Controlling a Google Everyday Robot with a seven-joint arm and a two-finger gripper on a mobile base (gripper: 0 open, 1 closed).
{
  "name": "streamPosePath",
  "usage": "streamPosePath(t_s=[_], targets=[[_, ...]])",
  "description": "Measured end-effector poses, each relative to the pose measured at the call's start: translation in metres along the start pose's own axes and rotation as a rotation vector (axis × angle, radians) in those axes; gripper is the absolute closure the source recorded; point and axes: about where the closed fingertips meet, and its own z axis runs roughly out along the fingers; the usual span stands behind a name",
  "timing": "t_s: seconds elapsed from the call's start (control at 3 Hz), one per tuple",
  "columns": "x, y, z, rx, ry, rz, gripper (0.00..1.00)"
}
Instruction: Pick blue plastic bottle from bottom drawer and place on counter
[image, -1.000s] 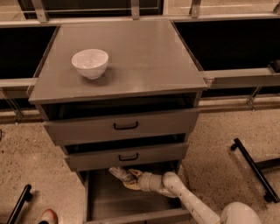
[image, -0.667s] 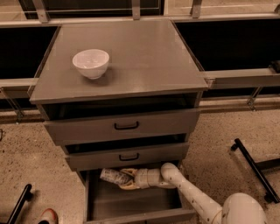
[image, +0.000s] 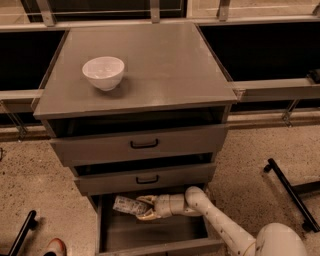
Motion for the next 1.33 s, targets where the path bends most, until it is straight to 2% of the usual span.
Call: streamPosePath(t_s=[0.33,0.67,1.0,1.33], targets=[[-0.012,0.030,-0.030,0.030,-0.020,-0.070,1.00],[-0.041,0.058,-0.070,0.037,0.029,-0.135,1.00],[-0.093,0.072,-0.102,0.033,0.100,-0.265,1.00],[-0.169,0.086,-0.133,-0.004,0.163,-0.381,1.00]])
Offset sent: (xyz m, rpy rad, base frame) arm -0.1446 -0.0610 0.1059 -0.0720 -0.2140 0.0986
